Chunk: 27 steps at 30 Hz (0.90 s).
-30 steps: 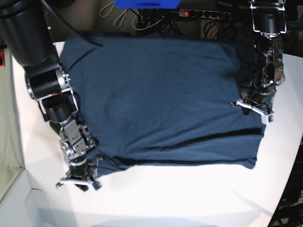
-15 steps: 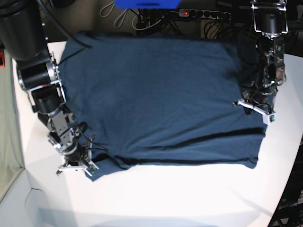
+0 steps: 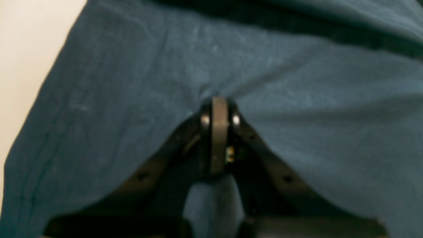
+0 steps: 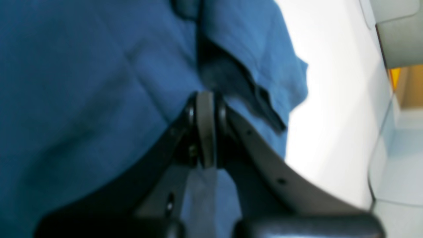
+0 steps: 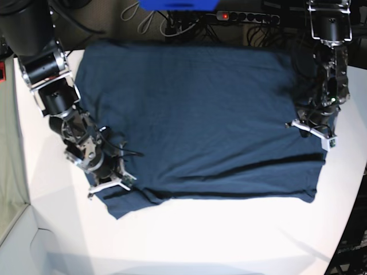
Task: Layout the t-shirt on the table in an organized manner, then fold the t-shirt properly
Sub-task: 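Pull the hem corner outward with the right gripper to smooth the shirt, then drag the hem corner with the right gripper away from the left gripper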
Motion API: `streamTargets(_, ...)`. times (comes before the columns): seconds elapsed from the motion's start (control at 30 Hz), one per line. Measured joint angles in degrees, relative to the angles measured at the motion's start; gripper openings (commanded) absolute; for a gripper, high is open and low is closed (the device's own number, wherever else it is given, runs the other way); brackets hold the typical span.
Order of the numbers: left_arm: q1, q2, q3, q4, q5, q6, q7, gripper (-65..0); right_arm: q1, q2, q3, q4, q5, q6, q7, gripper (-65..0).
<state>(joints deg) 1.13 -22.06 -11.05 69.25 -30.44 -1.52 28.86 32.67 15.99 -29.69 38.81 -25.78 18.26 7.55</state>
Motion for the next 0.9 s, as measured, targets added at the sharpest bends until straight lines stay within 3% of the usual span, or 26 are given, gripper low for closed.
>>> streamTargets(0.13,0.0,0.0,0.2,0.0,0.0,0.0,-0.1,-65.0,1.8,-2.6,-0.1,-2.7,0.0,0.1,0.1,-65.0)
streamTargets(0.37,0.3,0.0,0.0,0.0,0.0,0.0,-0.3,-65.0,12.5,-8.8,-3.8,-19.4,0.0,0.1,0.7,-65.0)
streamTargets(0.5,0.3,0.0,0.0,0.0,0.0,0.0,-0.4,-65.0,14.5,-10.6,-6.5,-20.4,0.0,-1.3,0.7,-65.0)
streamTargets(0.53,0.3,0.0,0.0,0.0,0.0,0.0,-0.4,-65.0,14.8,-11.1,-6.6,-20.5,-0.2,-5.4,0.6,-65.0)
streamTargets(0.6,0.3,0.0,0.0,0.0,0.0,0.0,-0.4,-65.0,15.6,-11.5,-6.7,-20.5,-0.3,-21.5,0.9,-65.0)
streamTargets(0.67,0.3,0.0,-0.1,0.1,0.0,0.0,-0.3,-65.0,17.5,-11.3,-6.6,-20.5,0.2,-40.0,0.8,-65.0)
streamTargets(0.7,0.3,0.0,-0.1,0.1,0.0,0.0,-0.4,-65.0,18.8,-11.0,-6.4,-20.5,0.6,-46.5,0.4,-65.0)
streamTargets(0.73,0.3,0.0,-0.1,0.1,0.0,0.0,-0.4,-65.0,19.9,-10.8,-6.3,-20.4,0.6,-48.7,0.8,-65.0)
streamTargets(0.77,0.3,0.0,-0.1,0.1,0.0,0.0,-0.4,-65.0,20.7,-10.8,-6.4,-20.1,0.5,-48.1,0.8,-65.0)
streamTargets(0.9,0.3,0.0,-0.1,0.1,0.2,0.0,-0.4,-65.0,19.4,-10.8,-6.4,-20.1,0.5,-40.8,0.6,-65.0)
